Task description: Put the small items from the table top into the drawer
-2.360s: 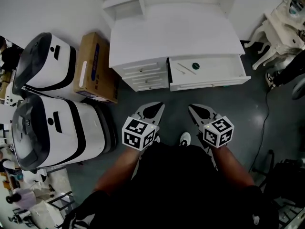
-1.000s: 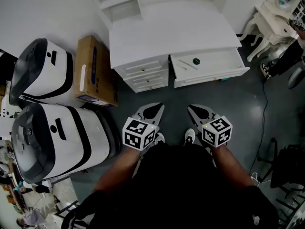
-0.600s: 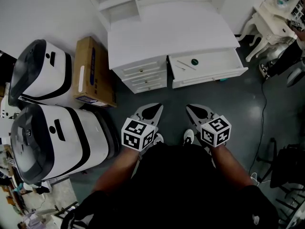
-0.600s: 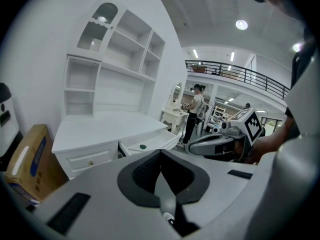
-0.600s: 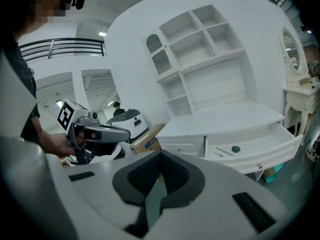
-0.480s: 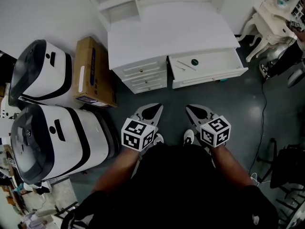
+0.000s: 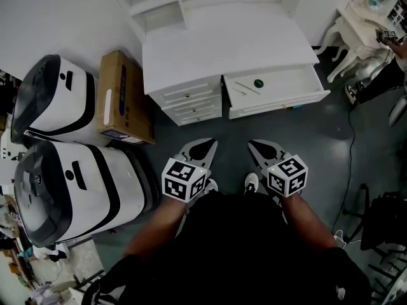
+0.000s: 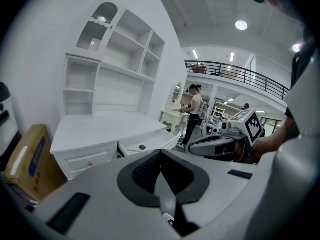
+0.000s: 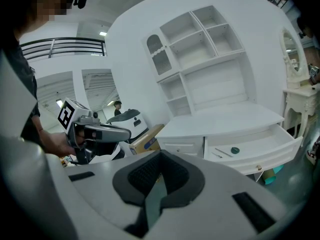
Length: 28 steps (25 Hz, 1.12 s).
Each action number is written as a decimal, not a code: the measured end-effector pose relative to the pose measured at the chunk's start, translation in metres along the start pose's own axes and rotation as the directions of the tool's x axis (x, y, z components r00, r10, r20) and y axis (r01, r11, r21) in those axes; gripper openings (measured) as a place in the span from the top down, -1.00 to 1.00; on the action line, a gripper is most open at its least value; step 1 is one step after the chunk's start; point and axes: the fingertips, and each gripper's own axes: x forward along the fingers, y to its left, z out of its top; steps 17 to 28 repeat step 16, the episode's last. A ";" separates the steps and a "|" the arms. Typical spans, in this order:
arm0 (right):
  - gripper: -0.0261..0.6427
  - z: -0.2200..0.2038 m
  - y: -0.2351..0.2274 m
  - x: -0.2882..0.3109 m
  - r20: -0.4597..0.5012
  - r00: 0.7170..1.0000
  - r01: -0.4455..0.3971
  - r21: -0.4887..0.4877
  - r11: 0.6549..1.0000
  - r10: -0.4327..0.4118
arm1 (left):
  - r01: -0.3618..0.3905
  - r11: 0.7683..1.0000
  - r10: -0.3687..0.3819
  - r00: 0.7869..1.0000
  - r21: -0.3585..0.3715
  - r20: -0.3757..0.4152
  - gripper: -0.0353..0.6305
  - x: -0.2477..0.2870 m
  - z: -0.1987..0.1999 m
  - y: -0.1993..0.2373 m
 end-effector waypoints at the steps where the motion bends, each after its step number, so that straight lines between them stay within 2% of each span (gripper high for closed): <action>1: 0.84 0.000 0.000 0.000 0.000 1.000 0.000 0.000 1.000 0.000 | 0.000 1.000 0.000 1.000 0.000 0.001 0.87 0.000 0.000 0.000; 28: 0.84 0.001 0.000 0.003 0.001 1.000 -0.002 0.000 1.000 0.002 | 0.005 1.000 -0.005 1.000 0.000 0.005 0.87 0.003 0.002 0.003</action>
